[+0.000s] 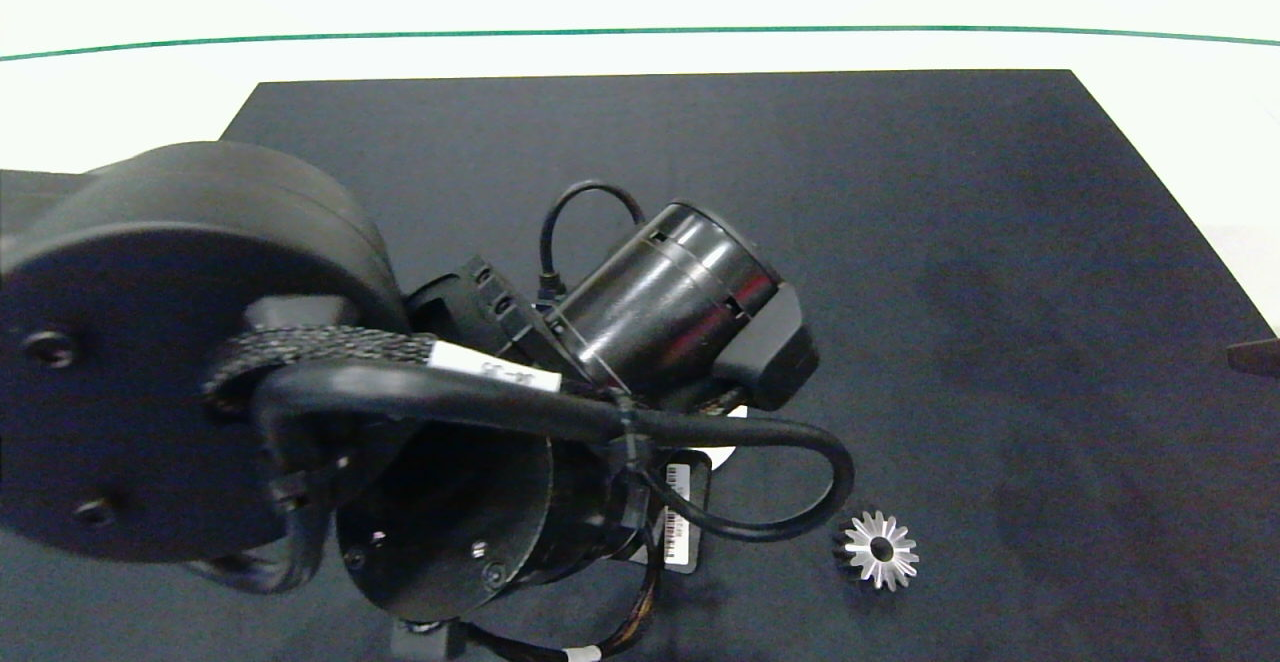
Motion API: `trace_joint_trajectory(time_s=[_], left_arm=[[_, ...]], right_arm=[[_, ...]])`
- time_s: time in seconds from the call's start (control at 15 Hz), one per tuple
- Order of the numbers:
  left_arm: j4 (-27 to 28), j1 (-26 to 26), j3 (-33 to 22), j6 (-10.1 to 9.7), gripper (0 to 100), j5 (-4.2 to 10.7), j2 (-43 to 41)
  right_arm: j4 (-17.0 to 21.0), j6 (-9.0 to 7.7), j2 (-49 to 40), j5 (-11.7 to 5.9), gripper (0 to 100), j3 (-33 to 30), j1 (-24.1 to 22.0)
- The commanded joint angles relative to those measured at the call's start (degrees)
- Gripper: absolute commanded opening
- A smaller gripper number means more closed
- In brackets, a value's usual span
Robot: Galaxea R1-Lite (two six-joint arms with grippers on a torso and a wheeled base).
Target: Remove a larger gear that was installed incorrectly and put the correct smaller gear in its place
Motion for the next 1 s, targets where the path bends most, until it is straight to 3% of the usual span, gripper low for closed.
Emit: trace_joint_trajectory(time_s=[0.07,0.2,0.6,0.8,1.0], left_arm=[[0.24,0.39,-2.3,4.62,16,0.23,4.58],[0.16,0.39,-4.59,5.5,16,0.32,5.98],[0.16,1.7,-9.34,5.5,16,0.5,9.23],[0.16,1.7,-10.13,5.5,16,2.87,10.2],[0.16,1.53,-10.13,5.15,16,2.87,10.99]], right_arm=[[0.27,0.07,-0.06,-0.03,100,0.0,0.14],[0.27,0.07,-0.24,-0.03,100,-0.08,0.22],[0.27,-0.1,-1.56,-0.2,100,-0.17,0.14],[0.36,-0.89,-2.17,-0.11,100,-0.08,0.14],[0.27,-0.89,-2.17,-0.11,100,-0.08,0.14]])
